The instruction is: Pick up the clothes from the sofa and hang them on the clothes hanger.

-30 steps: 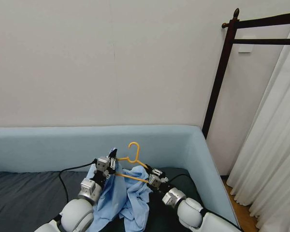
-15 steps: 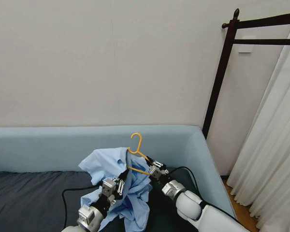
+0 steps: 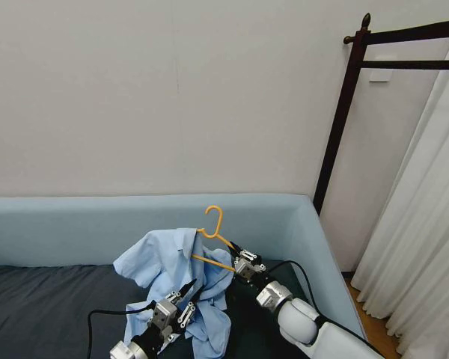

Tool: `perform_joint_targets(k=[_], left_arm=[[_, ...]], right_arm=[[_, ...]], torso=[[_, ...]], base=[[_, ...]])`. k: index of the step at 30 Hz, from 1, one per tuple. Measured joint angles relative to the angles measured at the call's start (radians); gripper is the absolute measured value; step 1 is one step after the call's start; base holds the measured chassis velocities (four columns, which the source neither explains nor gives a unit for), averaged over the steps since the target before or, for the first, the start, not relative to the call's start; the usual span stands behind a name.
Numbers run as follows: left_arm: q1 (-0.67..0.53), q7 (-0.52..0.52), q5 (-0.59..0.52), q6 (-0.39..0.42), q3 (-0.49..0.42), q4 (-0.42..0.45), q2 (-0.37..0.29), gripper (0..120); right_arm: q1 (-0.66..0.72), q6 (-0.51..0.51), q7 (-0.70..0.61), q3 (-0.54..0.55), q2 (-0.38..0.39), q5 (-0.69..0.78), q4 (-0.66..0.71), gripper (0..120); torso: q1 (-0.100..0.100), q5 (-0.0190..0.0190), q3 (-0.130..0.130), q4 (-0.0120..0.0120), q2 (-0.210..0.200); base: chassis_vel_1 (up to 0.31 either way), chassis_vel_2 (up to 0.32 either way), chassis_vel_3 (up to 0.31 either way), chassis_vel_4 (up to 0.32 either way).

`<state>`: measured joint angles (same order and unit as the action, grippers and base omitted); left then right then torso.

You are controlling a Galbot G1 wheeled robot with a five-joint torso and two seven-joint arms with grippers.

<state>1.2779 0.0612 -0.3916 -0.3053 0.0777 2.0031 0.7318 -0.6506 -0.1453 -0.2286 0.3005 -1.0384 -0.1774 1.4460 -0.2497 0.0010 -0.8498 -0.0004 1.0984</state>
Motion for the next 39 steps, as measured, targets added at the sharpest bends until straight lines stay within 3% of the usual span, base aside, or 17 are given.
perform_joint_targets(k=[1,5,8,11,12,16,17,20,22,23,24,27,28,31,32,36,39], left_arm=[[0.0,0.0,0.0,0.0,0.0,0.0,0.0,47],[-0.021,-0.163,-0.148,-0.125,0.052,0.014,-0.088,68],[-0.095,-0.197,-0.244,-0.134,0.055,0.003,-0.146,75],[-0.283,-0.31,-0.444,-0.126,0.026,-0.066,-0.236,88],[-0.283,-0.31,-0.444,-0.126,0.026,-0.066,-0.236,88],[-0.5,-0.62,-0.651,-0.063,-0.019,-0.224,-0.349,100],[-0.5,-0.62,-0.651,-0.063,-0.019,-0.224,-0.349,100],[-0.667,-0.769,-0.725,0.002,-0.111,-0.339,-0.383,100],[-0.823,-0.859,-0.752,0.048,-0.228,-0.422,-0.377,100],[-0.823,-0.859,-0.752,0.048,-0.228,-0.422,-0.377,100],[-0.899,-0.895,-0.76,0.06,-0.294,-0.461,-0.366,100],[-1.161,-1.013,-0.76,0.097,-0.523,-0.62,-0.292,100],[-1.161,-1.013,-0.76,0.097,-0.523,-0.62,-0.292,100],[-1.348,-1.12,-0.738,0.12,-0.695,-0.779,-0.196,100],[-1.348,-1.12,-0.738,0.12,-0.695,-0.779,-0.196,100],[-1.526,-1.261,-0.7,0.141,-0.892,-0.985,-0.063,100],[-1.555,-1.313,-0.673,0.149,-0.931,-1.046,-0.026,100]], right_arm=[[0.0,0.0,0.0,0.0,0.0,0.0,0.0,5],[-0.028,-0.029,0.0,-0.036,0.009,-0.031,-0.003,5],[-0.039,-0.04,0.001,-0.048,0.014,-0.044,0.0,5],[-0.041,-0.053,0.003,-0.053,0.016,-0.058,0.006,5],[-0.041,-0.053,0.003,-0.053,0.016,-0.058,0.006,5],[0.003,-0.067,0.006,-0.016,0.005,-0.063,-0.003,5],[0.003,-0.067,0.006,-0.016,0.005,-0.063,-0.003,5],[0.017,-0.072,0.006,-0.004,0.001,-0.067,-0.002,5],[0.015,-0.073,0.005,-0.005,0.002,-0.068,0.006,5],[0.015,-0.073,0.005,-0.005,0.002,-0.068,0.006,5],[0.012,-0.073,0.004,-0.006,0.004,-0.069,0.009,5],[0.0,-0.073,0.002,-0.016,0.013,-0.07,0.023,5],[0.0,-0.073,0.002,-0.016,0.013,-0.07,0.023,5],[-0.003,-0.074,0.001,-0.025,0.023,-0.07,0.035,5],[-0.003,-0.074,0.001,-0.025,0.023,-0.07,0.035,5],[-0.003,-0.076,0.001,-0.034,0.031,-0.074,0.042,5],[-0.003,-0.078,0.001,-0.036,0.032,-0.076,0.042,5]], torso=[[0.0,0.0,0.0,0.0,0.0],[0.0,0.0001,0.0,0.0005,0.0],[0.0,-0.0001,0.0,0.0002,0.0],[0.0,0.0,0.0,-0.0003,0.0],[0.0,0.0,0.0,-0.0003,0.0],[0.0,0.0,0.0,0.0,0.0],[0.0,0.0,0.0,0.0,0.0],[0.0,-0.0006,0.0,0.0011,0.0],[0.0,-0.0001,0.0,0.0012,0.0],[0.0,-0.0001,0.0,0.0012,0.0],[0.0,0.0,0.0,0.0008,0.0],[0.0,-0.0002,0.0,-0.0005,0.0],[0.0,-0.0002,0.0,-0.0005,0.0],[0.0,0.0002,0.0,-0.0004,0.0],[0.0,0.0002,0.0,-0.0004,0.0],[0.0,0.0005,0.0,-0.0003,0.0],[0.0,0.0003,0.0,-0.0002,0.0]], base=[[0.0,0.0,0.0,0.0],[0.0,0.0,0.0,0.0],[0.0,0.0,0.0,0.0],[0.0,0.0,0.0,0.0],[0.0,0.0,0.0,0.0],[0.0,0.0,0.0,0.0],[0.0,0.0,0.0,0.0],[0.0,0.0,0.0,0.0],[0.0,0.0,0.0,0.0],[0.0,0.0,0.0,0.0],[0.0,0.0,0.0,0.0],[0.0,0.0,0.0,0.0],[0.0,0.0,0.0,0.0],[0.0,0.0,0.0,0.0],[0.0,0.0,0.0,0.0],[0.0,0.0,0.0,0.0],[0.0,0.0,0.0,0.0]])
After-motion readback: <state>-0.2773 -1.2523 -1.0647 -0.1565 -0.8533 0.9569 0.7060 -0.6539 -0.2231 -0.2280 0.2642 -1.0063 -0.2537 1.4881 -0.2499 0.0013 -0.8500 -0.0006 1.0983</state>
